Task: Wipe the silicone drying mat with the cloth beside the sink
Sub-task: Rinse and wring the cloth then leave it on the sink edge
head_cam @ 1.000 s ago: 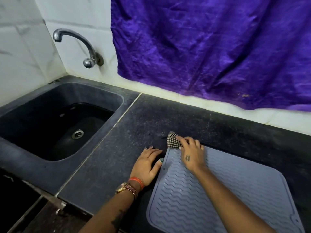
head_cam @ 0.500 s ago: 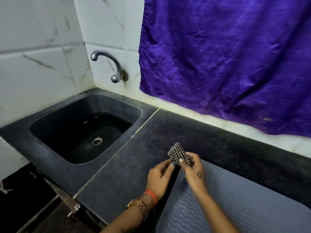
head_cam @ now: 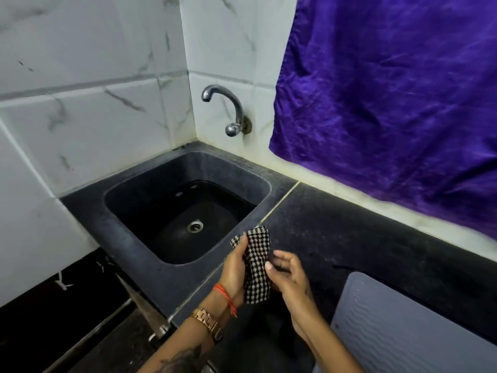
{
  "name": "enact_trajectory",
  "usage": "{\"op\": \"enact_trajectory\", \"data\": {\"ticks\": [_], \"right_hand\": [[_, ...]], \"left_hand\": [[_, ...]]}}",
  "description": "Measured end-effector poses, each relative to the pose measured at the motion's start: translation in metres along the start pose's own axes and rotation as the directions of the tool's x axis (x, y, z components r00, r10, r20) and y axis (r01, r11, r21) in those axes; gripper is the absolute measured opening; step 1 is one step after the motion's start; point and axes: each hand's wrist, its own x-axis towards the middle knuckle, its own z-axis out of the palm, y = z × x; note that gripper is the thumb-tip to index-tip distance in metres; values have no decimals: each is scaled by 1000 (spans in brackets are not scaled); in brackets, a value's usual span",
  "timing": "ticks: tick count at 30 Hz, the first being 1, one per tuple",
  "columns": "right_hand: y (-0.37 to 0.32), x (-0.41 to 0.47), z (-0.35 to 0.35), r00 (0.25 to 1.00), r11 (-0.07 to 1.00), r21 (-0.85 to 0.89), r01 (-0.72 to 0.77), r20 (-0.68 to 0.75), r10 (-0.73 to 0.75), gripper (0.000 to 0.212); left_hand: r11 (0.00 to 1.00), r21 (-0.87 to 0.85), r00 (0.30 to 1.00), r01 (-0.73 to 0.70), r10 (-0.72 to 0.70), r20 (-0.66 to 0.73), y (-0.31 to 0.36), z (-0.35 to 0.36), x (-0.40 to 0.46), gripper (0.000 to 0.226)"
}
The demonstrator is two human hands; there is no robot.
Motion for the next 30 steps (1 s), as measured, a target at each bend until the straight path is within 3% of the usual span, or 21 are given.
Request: {"op": "enact_trajectory", "data": {"ticks": [3, 5, 11, 15, 18, 20, 22, 27, 30], "right_hand": [[-9, 14, 16, 974, 990, 37, -135, 189, 126, 26], [-16, 25, 30, 961, 988, 35, -154, 239, 141, 24], [-42, 77, 84, 958, 988, 57, -145, 259, 126, 26], [-47, 115, 120, 983, 992, 50, -117, 151, 108, 20], [-47, 139, 142, 985, 992, 47, -113, 138, 106, 20], [-47, 154, 154, 981, 987, 87, -133, 153, 119, 18], [-48, 168, 164, 978, 974, 167, -152, 165, 125, 18], [-44, 197, 188, 963, 884, 399, -243, 207, 172, 30], [-36, 210, 201, 950, 866, 401, -299, 208, 232, 26]], "left_hand": [[999, 21, 998, 35, -36, 58, 23, -19, 15, 51], [996, 81, 997, 32, -37, 62, 40, -31, 26, 53], [938, 344, 997, -45, 61, -36, 97, -68, 75, 45], [874, 486, 972, -7, 120, -202, 127, -97, 101, 60], [910, 414, 998, 33, -10, -57, 144, -111, 113, 37], [945, 316, 993, 84, -105, 50, 155, -115, 119, 35], [963, 261, 989, 69, -100, 105, 164, -120, 129, 33], [980, 199, 999, -24, 19, 27, 182, -137, 160, 35], [978, 194, 996, -75, 84, -37, 188, -144, 181, 34]]}}
